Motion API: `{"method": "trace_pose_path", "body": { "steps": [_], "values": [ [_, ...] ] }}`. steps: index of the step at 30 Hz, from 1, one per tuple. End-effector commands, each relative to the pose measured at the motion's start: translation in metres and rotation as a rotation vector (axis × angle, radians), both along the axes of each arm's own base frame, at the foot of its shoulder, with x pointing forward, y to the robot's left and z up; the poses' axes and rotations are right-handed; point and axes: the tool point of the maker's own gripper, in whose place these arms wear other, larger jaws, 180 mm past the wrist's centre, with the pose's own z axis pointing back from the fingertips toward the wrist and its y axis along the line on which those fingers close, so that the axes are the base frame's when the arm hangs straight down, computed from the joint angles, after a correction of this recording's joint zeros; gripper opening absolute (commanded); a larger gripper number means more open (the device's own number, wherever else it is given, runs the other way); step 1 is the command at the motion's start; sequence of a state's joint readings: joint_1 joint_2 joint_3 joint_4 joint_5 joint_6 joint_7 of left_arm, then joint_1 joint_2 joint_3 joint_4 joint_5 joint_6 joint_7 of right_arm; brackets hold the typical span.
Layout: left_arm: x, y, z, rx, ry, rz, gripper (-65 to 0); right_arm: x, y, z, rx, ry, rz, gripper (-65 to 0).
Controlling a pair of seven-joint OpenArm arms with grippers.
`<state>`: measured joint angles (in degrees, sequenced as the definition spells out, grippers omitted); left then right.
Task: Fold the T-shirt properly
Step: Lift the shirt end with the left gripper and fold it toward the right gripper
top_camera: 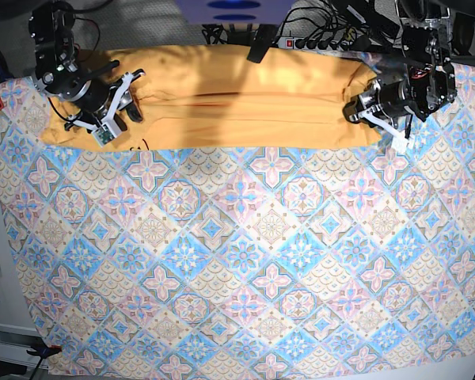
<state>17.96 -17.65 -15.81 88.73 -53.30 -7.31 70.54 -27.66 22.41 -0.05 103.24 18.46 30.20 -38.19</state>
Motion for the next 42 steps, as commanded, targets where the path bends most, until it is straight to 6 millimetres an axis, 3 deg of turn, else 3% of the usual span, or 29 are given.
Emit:
{"method": "trace_pose_path", "body": {
  "steps": [1, 4, 8, 16, 19, 23, 33, 38, 42],
  "values": [
    [0.01, 0.014, 0.01, 0.022, -0.04, 0.019, -55.0, 0.007, 0.0, 0.009, 0.014, -0.038, 0.005, -43.3],
    [0.019, 0.04, 0.021, 0.049, -0.078, 0.094, -55.0, 0.008, 0.001, 0.011, 0.016, -0.043, 0.008, -43.3],
    [0.027, 0.057, 0.03, 0.082, -0.101, 0.105, -55.0, 0.009, 0.001, 0.012, 0.018, -0.05, 0.008, -43.3],
    [0.04, 0.057, 0.043, 0.092, -0.15, 0.091, -55.0, 0.008, 0.002, 0.012, 0.018, -0.048, 0.011, -43.3],
    [0.053, 0.044, 0.069, 0.113, -0.237, 0.036, -55.0, 0.008, 0.001, 0.011, 0.017, -0.044, 0.007, -43.3],
    [0.059, 0.007, 0.084, 0.093, -0.276, -0.087, -55.0, 0.008, 0.0, 0.01, 0.016, -0.044, 0.005, -43.3],
    [0.039, -0.102, 0.07, -0.096, -0.243, -0.268, -54.9, 0.018, 0.0, 0.015, 0.014, -0.066, 0.006, -43.3],
    [0.031, -0.138, 0.068, -0.166, -0.232, -0.308, -54.7, 0.018, 0.0, 0.015, 0.014, -0.066, 0.006, -43.3],
    [0.028, -0.151, 0.059, -0.187, -0.202, -0.319, -54.7, 0.018, 0.0, 0.015, 0.014, -0.066, 0.006, -43.3]
  ]
}}
